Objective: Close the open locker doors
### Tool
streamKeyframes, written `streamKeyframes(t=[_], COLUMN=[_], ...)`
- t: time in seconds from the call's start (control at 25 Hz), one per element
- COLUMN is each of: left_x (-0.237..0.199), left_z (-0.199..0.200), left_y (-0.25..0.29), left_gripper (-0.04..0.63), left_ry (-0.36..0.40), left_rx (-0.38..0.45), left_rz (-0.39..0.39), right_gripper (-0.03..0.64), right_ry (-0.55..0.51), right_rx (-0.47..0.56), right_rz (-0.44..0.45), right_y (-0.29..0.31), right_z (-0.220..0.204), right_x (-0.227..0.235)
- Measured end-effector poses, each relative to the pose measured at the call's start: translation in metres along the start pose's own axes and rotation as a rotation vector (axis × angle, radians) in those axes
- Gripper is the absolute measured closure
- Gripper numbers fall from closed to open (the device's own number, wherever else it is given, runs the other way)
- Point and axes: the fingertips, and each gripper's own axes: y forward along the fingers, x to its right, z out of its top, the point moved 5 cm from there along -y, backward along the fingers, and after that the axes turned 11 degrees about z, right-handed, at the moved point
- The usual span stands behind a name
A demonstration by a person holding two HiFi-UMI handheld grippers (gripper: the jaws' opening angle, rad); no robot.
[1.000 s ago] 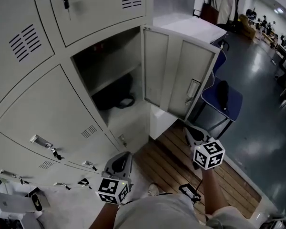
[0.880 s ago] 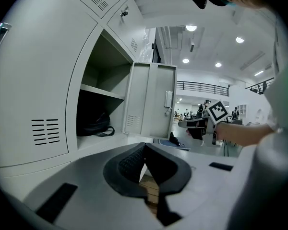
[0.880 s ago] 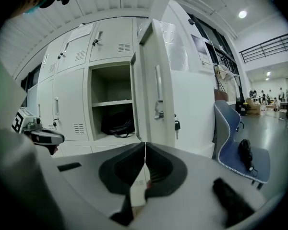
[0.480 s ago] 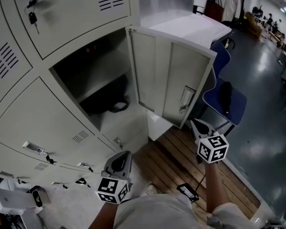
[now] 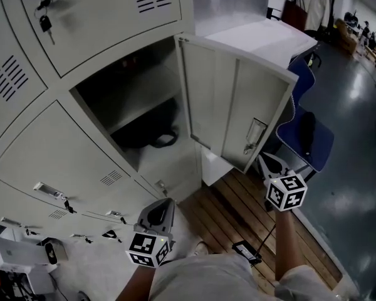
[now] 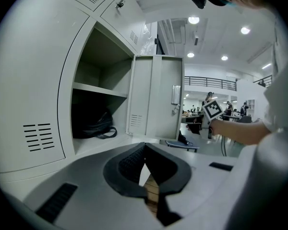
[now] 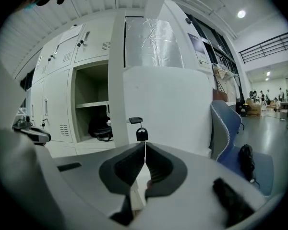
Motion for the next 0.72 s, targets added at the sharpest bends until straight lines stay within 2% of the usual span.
streamKeyframes(t=[0.36,0.72], left_x=[0.001,-0.004], left_z=[0.002,0.001], left_y=[0.000,-0.014], left_gripper=[0.581,0.581], left_ry=[-0.002,-0.005], left_rx=[0.006,0.018], left_rz=[-0.002,0.024], right_gripper=[0.589,0.589], right_ry=[0.000,-0.019], right_rx=[-0.003,0.000], right_rz=[0.018,0.073], right_y=[0.002,0.003], right_z=[-0.001,-0.001], right_x=[-0.008,-0.034])
